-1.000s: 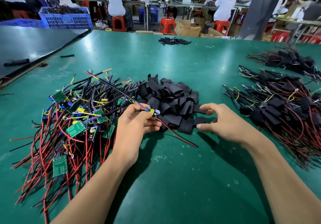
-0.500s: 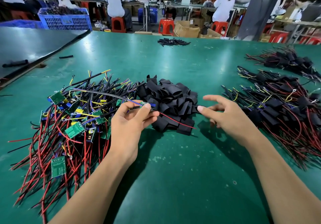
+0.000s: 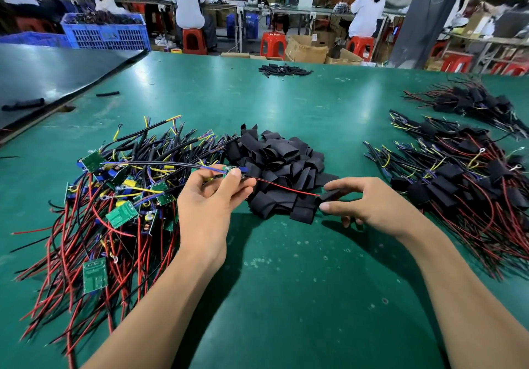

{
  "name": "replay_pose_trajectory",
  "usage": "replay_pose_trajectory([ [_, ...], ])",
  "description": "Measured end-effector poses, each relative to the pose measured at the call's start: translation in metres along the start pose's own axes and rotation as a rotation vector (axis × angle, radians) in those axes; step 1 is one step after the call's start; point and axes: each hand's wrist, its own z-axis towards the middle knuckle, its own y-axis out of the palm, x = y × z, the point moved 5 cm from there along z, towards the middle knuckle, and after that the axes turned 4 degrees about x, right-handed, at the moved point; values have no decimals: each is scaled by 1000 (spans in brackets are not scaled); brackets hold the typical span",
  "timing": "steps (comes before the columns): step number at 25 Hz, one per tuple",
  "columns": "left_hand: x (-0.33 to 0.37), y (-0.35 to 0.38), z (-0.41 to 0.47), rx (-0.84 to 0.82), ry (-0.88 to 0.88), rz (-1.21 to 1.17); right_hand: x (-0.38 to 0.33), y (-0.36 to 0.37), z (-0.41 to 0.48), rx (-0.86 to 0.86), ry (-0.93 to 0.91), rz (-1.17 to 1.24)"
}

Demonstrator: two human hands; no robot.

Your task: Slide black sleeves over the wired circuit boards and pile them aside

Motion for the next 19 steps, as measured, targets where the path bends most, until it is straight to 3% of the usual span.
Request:
replay_pose_trajectory([
  [14, -6, -6, 2, 61, 64, 181, 5, -4, 4, -13, -5, 100],
  [19, -4, -5, 0, 69, 77, 201, 7, -1, 6, -30, -22, -7],
])
